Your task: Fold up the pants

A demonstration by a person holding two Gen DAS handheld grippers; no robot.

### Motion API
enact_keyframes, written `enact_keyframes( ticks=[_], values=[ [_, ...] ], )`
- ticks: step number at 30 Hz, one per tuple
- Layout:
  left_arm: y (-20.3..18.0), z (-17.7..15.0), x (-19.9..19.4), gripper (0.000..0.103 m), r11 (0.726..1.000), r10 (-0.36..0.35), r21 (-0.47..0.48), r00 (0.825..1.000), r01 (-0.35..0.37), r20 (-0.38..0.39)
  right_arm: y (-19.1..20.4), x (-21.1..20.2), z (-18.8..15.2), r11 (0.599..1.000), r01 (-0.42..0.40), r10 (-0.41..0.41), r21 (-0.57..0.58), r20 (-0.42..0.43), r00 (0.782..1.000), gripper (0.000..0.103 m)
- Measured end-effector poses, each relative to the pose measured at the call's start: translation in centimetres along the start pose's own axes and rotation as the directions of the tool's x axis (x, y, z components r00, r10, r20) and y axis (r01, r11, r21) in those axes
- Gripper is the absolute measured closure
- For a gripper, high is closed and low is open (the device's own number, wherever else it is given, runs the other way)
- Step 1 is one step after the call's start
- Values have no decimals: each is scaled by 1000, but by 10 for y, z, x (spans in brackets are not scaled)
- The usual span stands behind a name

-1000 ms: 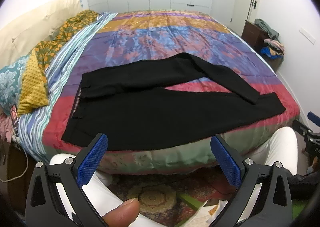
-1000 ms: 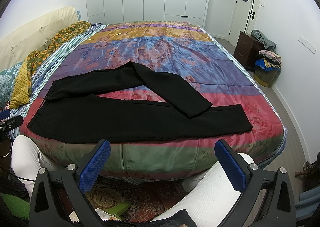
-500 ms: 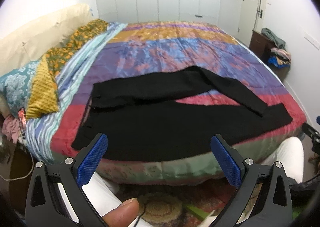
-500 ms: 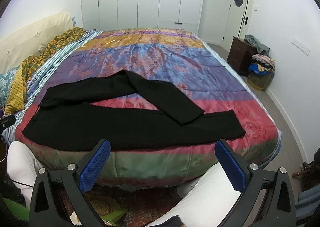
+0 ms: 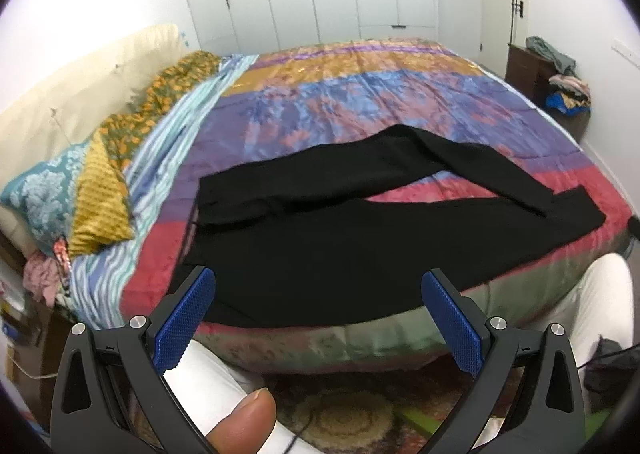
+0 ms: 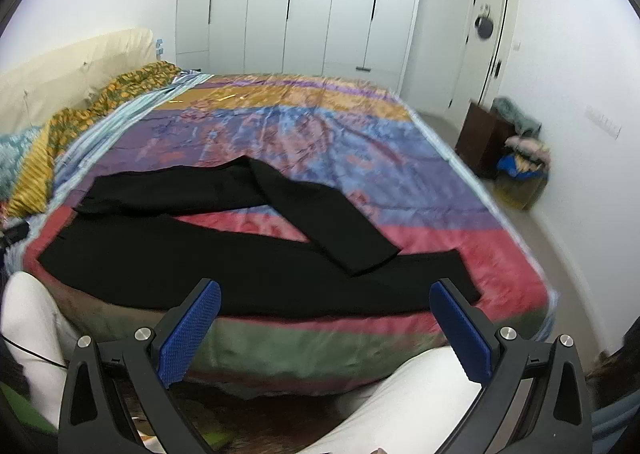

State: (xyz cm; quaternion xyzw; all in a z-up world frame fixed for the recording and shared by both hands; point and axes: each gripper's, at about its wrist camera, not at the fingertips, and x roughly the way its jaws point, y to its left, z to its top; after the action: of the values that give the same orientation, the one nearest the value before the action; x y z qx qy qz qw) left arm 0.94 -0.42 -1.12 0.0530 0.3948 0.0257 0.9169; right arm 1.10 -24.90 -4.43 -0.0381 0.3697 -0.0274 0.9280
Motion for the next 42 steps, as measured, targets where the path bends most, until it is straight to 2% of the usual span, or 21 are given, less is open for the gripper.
enact_keyframes(
  ticks=[4,12,42],
  values=[
    [2,0,1,0,999,-29,-23,999,28,-24,3,6,-5,999,-33,34,28,-36,999,0],
    [7,-1,1,0,997,-47,-62,998,44,-43,10,7,-9,999,-27,28,18,-34,999,0],
    [5,3,-8,0,996,-63,-58,998,63,13,18,8,-10,999,-39,40,9,-49,998,0]
  ],
)
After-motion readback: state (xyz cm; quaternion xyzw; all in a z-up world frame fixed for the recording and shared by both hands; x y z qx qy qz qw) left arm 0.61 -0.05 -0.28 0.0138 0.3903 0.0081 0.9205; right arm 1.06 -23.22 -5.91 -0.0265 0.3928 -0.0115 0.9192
